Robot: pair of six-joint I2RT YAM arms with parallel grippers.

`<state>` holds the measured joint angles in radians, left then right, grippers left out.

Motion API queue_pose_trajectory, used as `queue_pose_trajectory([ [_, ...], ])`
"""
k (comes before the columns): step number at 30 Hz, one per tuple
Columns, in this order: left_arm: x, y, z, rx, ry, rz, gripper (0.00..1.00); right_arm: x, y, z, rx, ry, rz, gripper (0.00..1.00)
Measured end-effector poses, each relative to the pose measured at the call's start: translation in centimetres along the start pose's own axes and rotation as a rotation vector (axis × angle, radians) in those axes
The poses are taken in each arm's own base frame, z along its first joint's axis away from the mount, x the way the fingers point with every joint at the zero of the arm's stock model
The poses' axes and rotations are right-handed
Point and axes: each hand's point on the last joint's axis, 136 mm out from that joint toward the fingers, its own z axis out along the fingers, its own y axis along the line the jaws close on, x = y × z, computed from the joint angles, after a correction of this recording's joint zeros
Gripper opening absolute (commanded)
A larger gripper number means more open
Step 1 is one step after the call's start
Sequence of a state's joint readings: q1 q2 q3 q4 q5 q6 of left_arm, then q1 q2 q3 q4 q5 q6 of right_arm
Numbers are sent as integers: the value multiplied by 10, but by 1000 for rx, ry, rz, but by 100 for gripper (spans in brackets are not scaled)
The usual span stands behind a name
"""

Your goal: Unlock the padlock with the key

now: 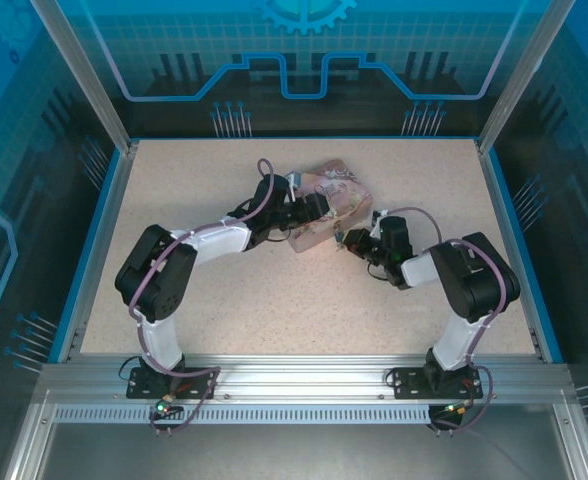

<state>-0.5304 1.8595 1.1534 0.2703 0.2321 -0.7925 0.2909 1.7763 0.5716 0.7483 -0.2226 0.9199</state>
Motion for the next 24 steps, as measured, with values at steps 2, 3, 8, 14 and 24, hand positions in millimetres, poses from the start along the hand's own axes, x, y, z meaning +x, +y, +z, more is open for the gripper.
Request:
queue_pose_trajectory([
  [2, 0, 0, 0, 1, -1, 4, 69, -4, 0, 0, 3, -9, 1, 2],
  [3, 0, 0, 0, 1, -1, 7, 68, -6, 2, 1, 2, -10, 1, 4],
  [8, 0, 0, 0, 4, -3, 8, 69, -18, 20, -2, -18, -15, -51, 15],
  [14, 0, 0, 0, 4, -2, 9, 69, -17, 13, -22, -35, -1, -145, 40],
  [24, 1, 0, 0, 4, -1, 10, 69, 5, -14, -9, -95, 154, -210, 38],
])
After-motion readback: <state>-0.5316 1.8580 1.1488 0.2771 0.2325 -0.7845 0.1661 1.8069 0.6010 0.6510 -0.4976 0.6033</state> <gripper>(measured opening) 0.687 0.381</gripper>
